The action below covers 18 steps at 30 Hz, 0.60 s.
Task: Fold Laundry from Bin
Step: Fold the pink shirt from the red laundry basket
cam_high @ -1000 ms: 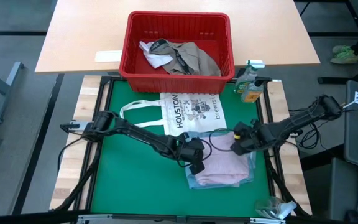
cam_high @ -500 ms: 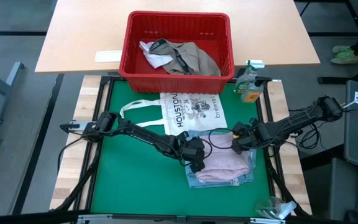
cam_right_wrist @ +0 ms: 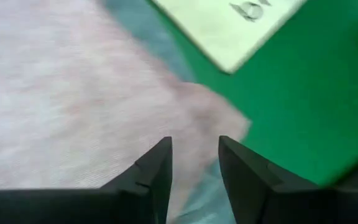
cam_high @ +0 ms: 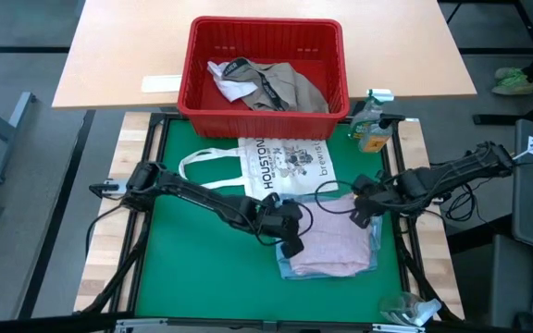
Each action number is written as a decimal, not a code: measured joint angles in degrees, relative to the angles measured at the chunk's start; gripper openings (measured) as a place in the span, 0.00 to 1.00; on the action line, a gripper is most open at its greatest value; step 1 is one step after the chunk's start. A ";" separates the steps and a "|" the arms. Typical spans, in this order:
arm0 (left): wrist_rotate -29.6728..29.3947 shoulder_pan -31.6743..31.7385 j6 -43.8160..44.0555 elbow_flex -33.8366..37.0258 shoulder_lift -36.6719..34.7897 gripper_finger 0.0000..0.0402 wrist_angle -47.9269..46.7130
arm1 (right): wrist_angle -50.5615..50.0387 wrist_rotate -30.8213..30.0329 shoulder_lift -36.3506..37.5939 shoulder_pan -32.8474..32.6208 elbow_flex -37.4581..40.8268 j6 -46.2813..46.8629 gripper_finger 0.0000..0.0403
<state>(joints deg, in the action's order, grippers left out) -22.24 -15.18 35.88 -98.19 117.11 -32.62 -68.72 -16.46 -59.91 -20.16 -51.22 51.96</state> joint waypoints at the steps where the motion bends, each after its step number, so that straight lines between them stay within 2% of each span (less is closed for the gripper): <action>1: 0.74 -0.66 0.00 -0.02 -0.25 0.26 0.68 | 0.50 0.62 0.29 -1.06 -0.75 -0.02 0.33; 4: 3.94 -2.64 0.02 -0.02 -0.30 0.26 2.17 | 2.86 0.63 0.87 -5.30 -2.02 -0.04 0.33; 7: 4.29 -4.74 0.04 -0.02 -0.16 0.26 2.70 | 4.35 -0.23 1.08 -10.29 -2.50 0.28 0.33; 12: 1.71 -8.05 0.00 0.00 -0.06 0.26 4.35 | 9.78 -5.41 0.69 -19.32 -2.50 2.07 0.33; 18: -5.70 -11.14 -2.87 -0.02 1.17 0.26 10.88 | 16.54 -7.49 -2.22 -27.55 -2.56 -1.73 0.33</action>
<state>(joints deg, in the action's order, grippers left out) -27.94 -26.32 33.00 -98.21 118.28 -21.74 -52.18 -23.95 -62.13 -47.71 -53.78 50.23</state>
